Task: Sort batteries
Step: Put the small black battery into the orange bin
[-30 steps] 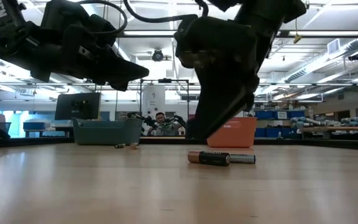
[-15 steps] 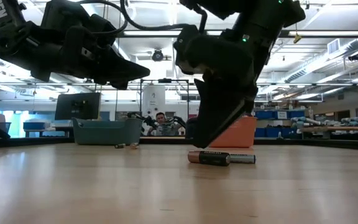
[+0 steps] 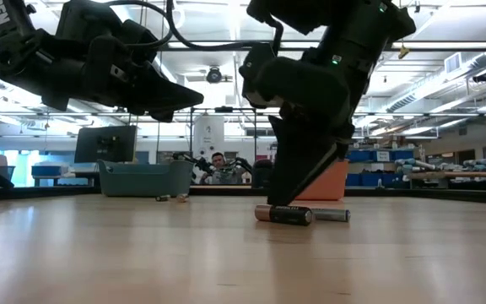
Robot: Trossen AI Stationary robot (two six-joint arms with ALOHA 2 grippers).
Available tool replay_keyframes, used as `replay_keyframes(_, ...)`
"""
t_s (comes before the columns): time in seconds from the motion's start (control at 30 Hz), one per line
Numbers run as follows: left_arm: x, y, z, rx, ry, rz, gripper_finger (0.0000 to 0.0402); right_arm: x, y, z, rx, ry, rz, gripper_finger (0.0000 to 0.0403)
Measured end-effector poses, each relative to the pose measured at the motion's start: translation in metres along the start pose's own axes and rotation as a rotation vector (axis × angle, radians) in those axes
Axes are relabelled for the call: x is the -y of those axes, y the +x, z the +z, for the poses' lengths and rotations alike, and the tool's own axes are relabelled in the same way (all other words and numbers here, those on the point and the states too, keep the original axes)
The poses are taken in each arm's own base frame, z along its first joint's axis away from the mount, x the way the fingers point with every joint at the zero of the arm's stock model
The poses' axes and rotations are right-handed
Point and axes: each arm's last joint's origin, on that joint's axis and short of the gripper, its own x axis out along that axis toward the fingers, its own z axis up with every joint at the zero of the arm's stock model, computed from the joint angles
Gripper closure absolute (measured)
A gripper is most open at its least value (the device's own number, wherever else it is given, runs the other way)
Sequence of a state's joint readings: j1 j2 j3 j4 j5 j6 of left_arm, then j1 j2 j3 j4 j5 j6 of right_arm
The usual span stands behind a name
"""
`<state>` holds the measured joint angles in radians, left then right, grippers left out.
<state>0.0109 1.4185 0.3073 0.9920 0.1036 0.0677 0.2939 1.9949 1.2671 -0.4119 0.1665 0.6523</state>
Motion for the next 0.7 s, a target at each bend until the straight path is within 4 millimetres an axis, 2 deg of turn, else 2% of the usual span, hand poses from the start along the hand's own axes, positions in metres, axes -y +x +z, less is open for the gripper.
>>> replay_keyframes(0.43,0.0,0.0,0.0,0.0,-0.001,-0.001,0.0392,0.003,-0.002,0.003,-0.004,0.014,-0.027,0.028)
replay_keyframes(0.57,0.0,0.0,0.0,0.0,-0.001,-0.002,0.0392,0.003,-0.011,0.01,-0.05,0.11,-0.042,0.0271)
replay_keyframes(0.7,0.0,0.0,0.0,-0.003,-0.001,-0.003,0.0392,0.004,-0.013,0.008,-0.101,0.206,-0.051,0.026)
